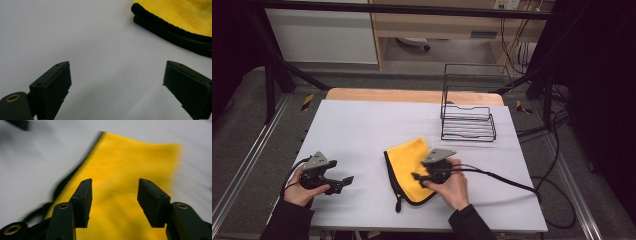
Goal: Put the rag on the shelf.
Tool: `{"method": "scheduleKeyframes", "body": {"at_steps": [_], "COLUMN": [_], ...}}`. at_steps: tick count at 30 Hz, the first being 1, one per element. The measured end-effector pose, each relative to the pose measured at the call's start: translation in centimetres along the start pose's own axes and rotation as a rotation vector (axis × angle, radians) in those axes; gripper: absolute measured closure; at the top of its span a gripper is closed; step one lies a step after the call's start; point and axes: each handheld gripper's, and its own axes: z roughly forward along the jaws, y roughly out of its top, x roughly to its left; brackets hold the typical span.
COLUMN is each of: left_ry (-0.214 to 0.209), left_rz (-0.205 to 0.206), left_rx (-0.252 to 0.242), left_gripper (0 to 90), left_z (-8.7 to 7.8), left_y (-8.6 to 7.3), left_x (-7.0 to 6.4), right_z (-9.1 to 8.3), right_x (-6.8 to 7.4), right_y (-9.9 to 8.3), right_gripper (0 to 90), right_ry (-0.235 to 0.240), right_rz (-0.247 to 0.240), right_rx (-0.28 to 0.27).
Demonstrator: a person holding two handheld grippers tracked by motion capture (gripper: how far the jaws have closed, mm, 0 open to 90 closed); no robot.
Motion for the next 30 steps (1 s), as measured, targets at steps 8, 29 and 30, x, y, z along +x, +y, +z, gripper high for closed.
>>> {"method": "scheduleKeyframes", "body": {"at_steps": [8, 29, 30], "left_ry": [-0.002, -0.013, -0.016], "left_rz": [-0.001, 0.014, 0.017], "left_rx": [0.015, 0.020, 0.020], "left_gripper": [7.6, 7.8, 7.8], "left_z": [0.4, 0.7, 0.7], "left_y": [-0.1, 0.1, 0.1], "left_x": [-0.1, -0.8, -0.8], "right_z": [-0.5, -4.9, -4.8], "right_x": [-7.1, -2.9, -3.1], "right_y": [-5.3, -9.0, -9.1], "right_gripper": [44.4, 67.2, 59.1], "right_ry": [-0.062, 0.002, -0.015], "right_rz": [0.106, 0.327, 0.305], "right_rx": [0.077, 0.118, 0.103]}}
